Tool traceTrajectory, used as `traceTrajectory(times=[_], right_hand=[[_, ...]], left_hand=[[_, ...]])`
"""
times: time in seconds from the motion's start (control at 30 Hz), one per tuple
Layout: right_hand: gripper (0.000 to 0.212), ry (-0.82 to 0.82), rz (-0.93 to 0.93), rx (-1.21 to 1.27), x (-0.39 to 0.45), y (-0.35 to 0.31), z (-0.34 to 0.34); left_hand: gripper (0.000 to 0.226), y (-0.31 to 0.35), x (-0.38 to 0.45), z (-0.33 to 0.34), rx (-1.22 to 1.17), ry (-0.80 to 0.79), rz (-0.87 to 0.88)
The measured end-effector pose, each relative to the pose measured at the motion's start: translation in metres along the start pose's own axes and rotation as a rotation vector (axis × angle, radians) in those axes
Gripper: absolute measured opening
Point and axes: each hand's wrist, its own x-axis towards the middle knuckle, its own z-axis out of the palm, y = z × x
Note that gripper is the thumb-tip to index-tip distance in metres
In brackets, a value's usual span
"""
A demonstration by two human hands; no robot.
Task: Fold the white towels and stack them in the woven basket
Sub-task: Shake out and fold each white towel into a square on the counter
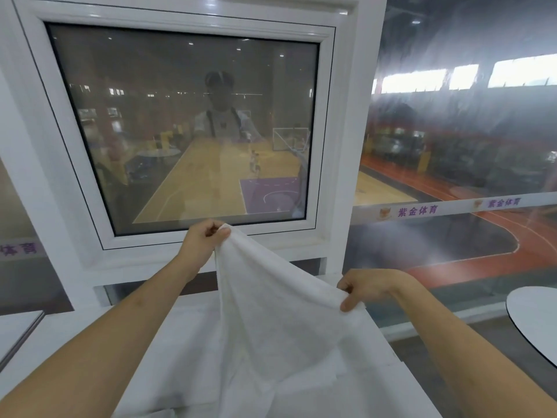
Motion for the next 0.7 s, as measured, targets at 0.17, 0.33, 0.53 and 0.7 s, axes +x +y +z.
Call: traceTrajectory(times=[0.17,0.33,0.53,0.7], right_hand=[[0.019,-0.149,-0.066,0.265,0.004,0.012,-0.003],[0.032,-0.259,-0.169,0.658,0.020,0.028,-0.005],[0.017,-0.011,-0.120,0.557,0.058,0.027,-0.004],[0.013,0.508,-0.098,0.344,0.081,0.000,-0.047]], left_hand=[[0.010,-0.028,0.007,-0.023,0.088,0.002,-0.095],[0.019,-0.049,0.005,-0.047,0.013,-0.197,-0.276],[0.011,-0.091,0.008,-0.050,0.093,-0.070,-0.352],[0.011,-0.065,0.032,-0.048,0.037,0.162,-0.311]])
